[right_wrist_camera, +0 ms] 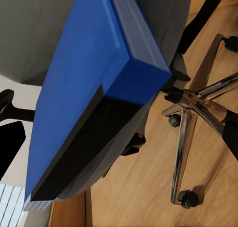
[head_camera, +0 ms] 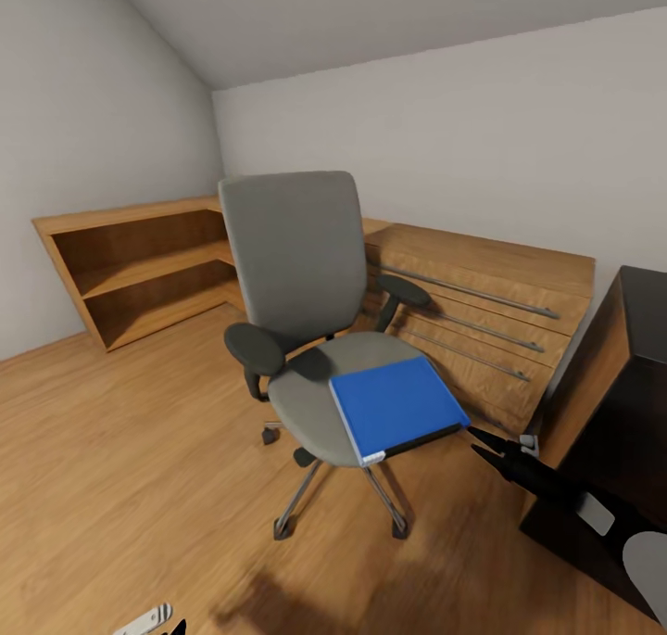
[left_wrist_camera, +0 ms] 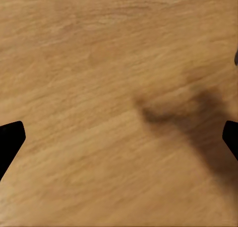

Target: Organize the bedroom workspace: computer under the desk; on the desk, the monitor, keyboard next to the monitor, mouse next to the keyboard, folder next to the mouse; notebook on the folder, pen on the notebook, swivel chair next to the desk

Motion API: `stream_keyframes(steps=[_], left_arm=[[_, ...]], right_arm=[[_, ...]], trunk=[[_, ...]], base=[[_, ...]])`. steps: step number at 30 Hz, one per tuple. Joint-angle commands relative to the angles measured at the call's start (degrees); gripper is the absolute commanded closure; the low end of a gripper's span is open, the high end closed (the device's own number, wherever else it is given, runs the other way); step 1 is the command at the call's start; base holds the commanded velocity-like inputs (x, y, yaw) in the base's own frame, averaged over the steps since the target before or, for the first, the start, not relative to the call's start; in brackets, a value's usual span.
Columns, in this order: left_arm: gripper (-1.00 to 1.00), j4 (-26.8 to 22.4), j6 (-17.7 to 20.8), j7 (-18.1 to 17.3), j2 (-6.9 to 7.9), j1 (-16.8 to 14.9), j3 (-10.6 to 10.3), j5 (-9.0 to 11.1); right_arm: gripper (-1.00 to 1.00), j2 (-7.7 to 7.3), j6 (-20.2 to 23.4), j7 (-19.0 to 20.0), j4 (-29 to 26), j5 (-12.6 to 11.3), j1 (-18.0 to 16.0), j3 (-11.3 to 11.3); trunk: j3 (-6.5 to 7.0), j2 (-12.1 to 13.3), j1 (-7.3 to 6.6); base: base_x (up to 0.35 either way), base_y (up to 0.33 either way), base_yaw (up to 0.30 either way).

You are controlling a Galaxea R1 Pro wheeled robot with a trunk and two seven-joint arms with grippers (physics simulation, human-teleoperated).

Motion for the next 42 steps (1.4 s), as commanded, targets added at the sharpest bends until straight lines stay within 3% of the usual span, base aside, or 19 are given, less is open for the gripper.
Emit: stream_keyframes(steps=[1,42], left_arm=[[-1.00,0.0,-0.1,0.0,0.01,0.0,-0.1,0.6],[-1.00,0.0,-0.1,0.1,0.09,0.0,0.1,0.8]], right_arm=[[-1.00,0.01,0.6,0.2,0.0,0.3,0.0,-0.5],[-1.00,0.18,0.4,0.1,0.0,0.3,0.0,-0.4]], trunk=[[-0.05,0.0,-0.01],[-0.05,0.0,-0.01]], base=[[0.070,0.029,0.000],[0.033,0.025,0.000]])
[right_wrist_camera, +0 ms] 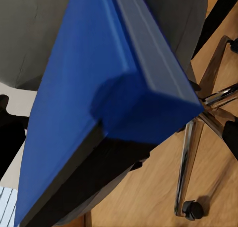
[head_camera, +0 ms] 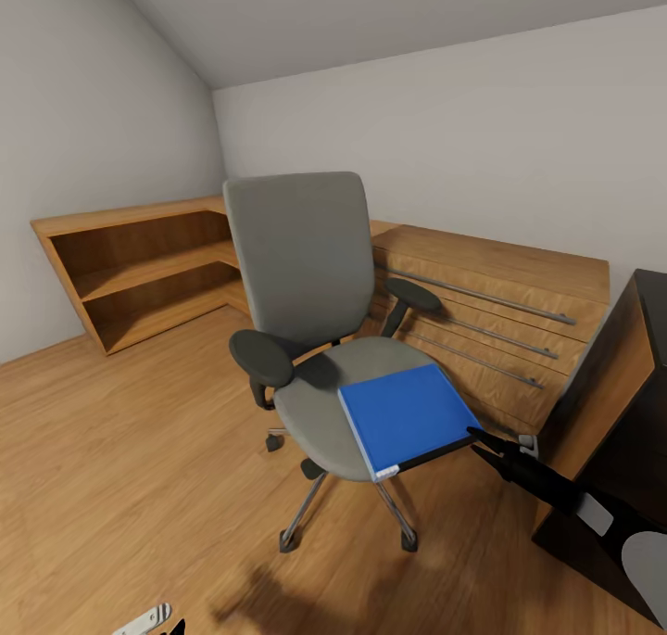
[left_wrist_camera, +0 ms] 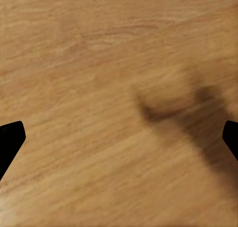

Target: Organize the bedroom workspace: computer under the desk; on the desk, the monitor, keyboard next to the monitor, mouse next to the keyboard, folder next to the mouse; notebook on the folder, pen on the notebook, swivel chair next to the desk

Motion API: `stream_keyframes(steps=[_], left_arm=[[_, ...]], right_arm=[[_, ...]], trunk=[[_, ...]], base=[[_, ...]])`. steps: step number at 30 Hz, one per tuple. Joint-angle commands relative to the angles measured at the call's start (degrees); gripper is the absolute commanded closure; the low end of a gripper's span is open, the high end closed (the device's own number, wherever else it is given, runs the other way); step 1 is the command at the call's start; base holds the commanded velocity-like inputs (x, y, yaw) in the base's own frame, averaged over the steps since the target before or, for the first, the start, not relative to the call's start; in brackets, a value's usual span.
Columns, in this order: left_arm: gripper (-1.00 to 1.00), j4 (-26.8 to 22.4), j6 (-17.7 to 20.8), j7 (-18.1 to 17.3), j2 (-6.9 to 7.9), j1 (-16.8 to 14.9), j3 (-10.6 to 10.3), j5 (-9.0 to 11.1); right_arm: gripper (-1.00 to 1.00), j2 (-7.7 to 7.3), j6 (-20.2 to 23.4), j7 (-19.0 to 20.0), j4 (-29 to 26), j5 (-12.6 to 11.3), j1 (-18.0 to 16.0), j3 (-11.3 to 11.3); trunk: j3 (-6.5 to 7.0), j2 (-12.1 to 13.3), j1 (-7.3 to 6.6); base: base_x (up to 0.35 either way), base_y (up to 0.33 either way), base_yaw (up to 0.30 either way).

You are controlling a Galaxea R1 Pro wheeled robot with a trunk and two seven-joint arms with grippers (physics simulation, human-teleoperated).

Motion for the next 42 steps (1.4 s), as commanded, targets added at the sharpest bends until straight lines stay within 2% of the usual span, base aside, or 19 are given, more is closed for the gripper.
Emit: stream_keyframes(steps=[1,33,34,42], left_arm=[[-1.00,0.0,-0.1,0.0,0.02,0.0,-0.1,0.6],[-1.00,0.0,-0.1,0.0,0.02,0.0,-0.1,0.5],[-1.00,0.0,-0.1,0.0,0.02,0.0,-0.1,0.5],[-1.00,0.0,-0.1,0.0,0.02,0.0,-0.1,0.5]], right_arm=[[-1.00,0.01,0.6,0.2,0.0,0.3,0.0,-0.4],[-1.00,0.01,0.6,0.2,0.0,0.4,0.0,-0.4],[1.00,0.01,0.6,0.2,0.0,0.4,0.0,-0.4],[1.00,0.01,0.7,0.3,0.0,0.5,0.0,-0.4]], trunk=[[-0.05,0.0,-0.01],[-0.05,0.0,-0.01],[-0.05,0.0,-0.01],[-0.05,0.0,-0.01]], base=[[0.001,0.001,0.000],[0.012,0.023,0.000],[0.000,0.000,0.000],[0.000,0.000,0.000]])
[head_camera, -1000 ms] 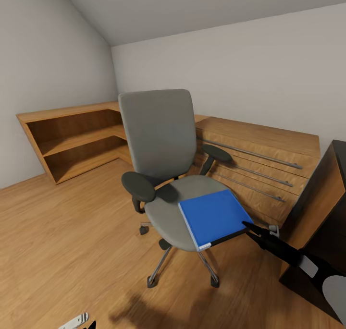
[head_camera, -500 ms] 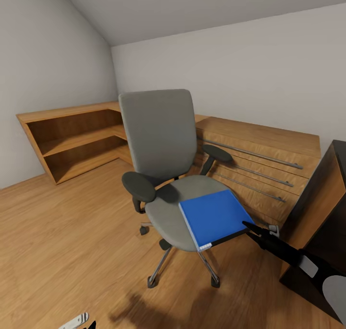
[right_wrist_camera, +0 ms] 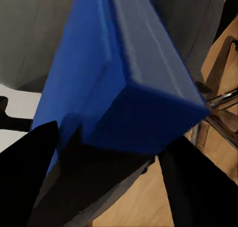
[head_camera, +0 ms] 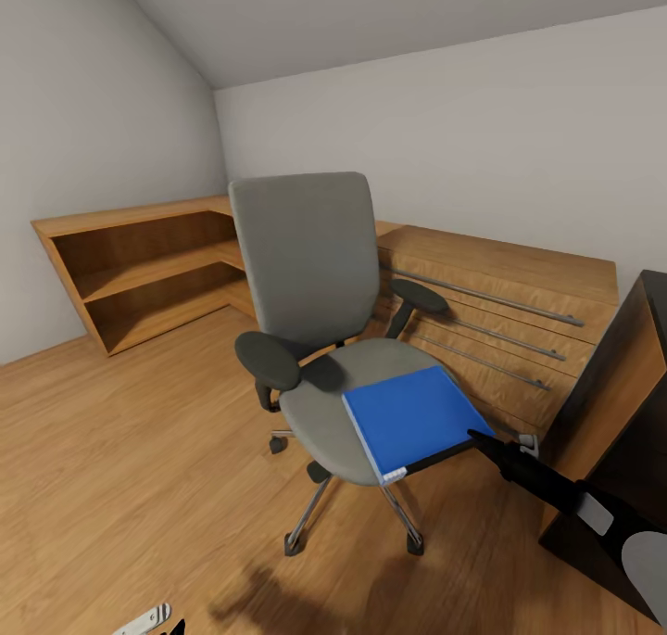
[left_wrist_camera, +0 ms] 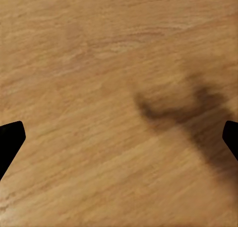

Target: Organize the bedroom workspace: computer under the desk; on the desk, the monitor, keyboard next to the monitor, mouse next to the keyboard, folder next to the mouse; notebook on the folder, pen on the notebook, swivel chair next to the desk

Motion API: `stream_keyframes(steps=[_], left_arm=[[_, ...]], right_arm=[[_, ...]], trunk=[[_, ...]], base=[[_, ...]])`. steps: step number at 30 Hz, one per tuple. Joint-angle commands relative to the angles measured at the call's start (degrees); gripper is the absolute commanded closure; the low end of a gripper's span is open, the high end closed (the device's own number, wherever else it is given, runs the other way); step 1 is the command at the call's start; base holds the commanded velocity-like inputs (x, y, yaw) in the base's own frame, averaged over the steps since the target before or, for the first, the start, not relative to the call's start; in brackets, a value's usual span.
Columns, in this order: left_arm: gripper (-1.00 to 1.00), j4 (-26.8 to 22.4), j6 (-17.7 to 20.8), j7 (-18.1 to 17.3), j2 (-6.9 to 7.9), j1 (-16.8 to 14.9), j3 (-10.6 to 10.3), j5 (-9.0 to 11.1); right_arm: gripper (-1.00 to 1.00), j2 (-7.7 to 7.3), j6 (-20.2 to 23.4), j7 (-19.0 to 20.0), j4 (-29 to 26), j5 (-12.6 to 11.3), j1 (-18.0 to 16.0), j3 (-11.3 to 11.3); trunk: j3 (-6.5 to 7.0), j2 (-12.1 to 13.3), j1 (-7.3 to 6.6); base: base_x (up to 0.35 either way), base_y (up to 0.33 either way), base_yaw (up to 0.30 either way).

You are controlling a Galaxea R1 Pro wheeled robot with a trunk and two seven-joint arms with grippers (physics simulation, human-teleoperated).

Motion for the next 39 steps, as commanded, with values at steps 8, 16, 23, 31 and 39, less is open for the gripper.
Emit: stream_keyframes(steps=[8,16,23,31,39], left_arm=[[-1.00,0.0,-0.2,0.0,0.02,0.0,-0.1,0.6],[-1.00,0.0,-0.2,0.0,0.02,0.0,-0.1,0.6],[-1.00,0.0,-0.2,0.0,0.02,0.0,-0.1,0.5],[-1.00,0.0,-0.2,0.1,0.00,0.0,-0.1,0.5],[-1.00,0.0,-0.1,0.2,-0.06,0.0,-0.2,0.5]], right_arm=[[1.00,0.01,0.7,0.1,0.0,0.2,0.0,0.1],[1.00,-0.06,0.7,0.1,0.0,0.2,0.0,0.1],[1.00,-0.04,0.7,0.1,0.0,0.2,0.0,0.1],[1.00,0.00,0.8,0.1,0.0,0.2,0.0,0.1],[1.00,0.01,1.1,-0.2,-0.1,0.3,0.0,0.2]], trunk=[[-0.05,0.0,-0.01],[0.83,0.0,-0.11],[2.39,0.1,-0.30],[3.86,2.9,-1.86],[5.30,6.2,-3.62]], base=[[0.000,0.000,0.000],[0.000,0.000,0.000],[0.000,0.000,0.000],[0.000,0.000,0.000],[0.000,0.000,0.000]])
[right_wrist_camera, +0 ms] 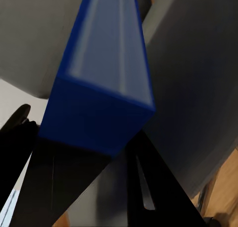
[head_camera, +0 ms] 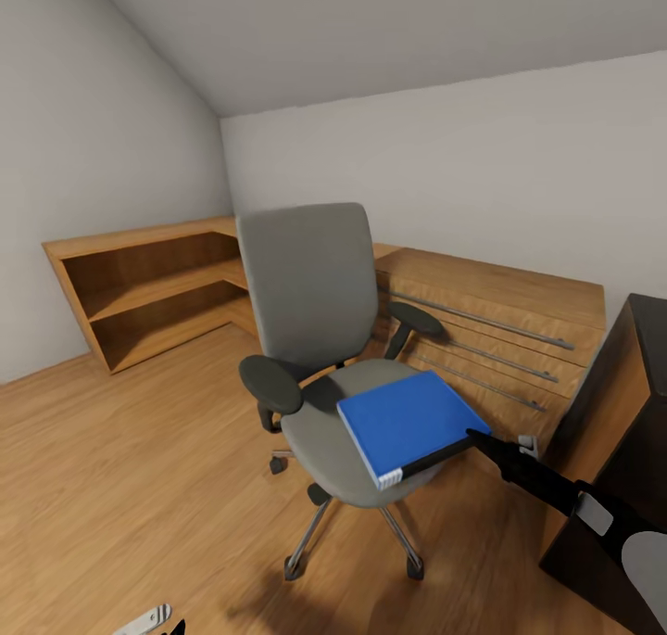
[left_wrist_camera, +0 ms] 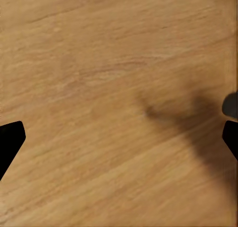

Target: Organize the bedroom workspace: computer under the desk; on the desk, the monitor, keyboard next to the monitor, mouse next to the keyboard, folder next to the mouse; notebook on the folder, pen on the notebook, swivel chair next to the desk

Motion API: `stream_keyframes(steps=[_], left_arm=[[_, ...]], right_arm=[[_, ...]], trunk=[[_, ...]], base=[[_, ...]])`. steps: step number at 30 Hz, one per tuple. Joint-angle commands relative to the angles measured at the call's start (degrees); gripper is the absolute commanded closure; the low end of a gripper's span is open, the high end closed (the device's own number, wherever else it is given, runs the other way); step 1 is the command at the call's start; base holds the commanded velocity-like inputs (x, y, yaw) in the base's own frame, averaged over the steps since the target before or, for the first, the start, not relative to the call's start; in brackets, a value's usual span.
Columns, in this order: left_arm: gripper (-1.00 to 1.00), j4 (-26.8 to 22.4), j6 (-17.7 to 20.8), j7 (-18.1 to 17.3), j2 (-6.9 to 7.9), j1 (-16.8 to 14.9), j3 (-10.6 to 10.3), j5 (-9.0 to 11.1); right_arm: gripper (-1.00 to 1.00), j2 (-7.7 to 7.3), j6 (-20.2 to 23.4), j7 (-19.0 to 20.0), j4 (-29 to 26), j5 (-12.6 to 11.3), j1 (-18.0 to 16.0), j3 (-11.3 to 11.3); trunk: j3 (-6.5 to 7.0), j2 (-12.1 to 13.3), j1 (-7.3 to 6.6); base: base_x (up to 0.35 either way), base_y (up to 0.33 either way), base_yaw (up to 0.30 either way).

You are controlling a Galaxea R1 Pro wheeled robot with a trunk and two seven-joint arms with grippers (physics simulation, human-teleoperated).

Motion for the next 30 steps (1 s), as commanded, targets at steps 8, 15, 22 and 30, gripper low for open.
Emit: stream_keyframes(steps=[8,15,22,30], left_arm=[[-1.00,0.2,-0.1,0.1,0.08,0.0,-0.1,0.7],[-1.00,0.4,-0.1,0.1,0.08,0.0,-0.1,0.7],[-1.00,0.4,-0.1,0.0,0.10,0.0,-0.1,0.7],[-1.00,0.5,-0.2,-0.1,0.06,0.0,-0.1,0.7]], right_arm=[[1.00,0.01,0.4,0.5,0.1,0.1,0.0,-0.5],[1.00,0.13,0.8,0.3,0.0,0.0,0.0,-0.3],[1.00,1.53,0.3,0.2,0.0,0.2,0.0,-0.4],[1.00,2.00,-0.2,0.2,0.1,0.3,0.0,-0.4]], trunk=[[1.39,3.2,-1.78],[2.64,6.0,-3.31],[3.90,8.8,-4.85],[3.90,8.8,-4.85]], base=[[0.000,0.000,0.000],[0.000,0.000,0.000],[0.000,0.000,0.000],[-0.024,-0.003,0.000]])
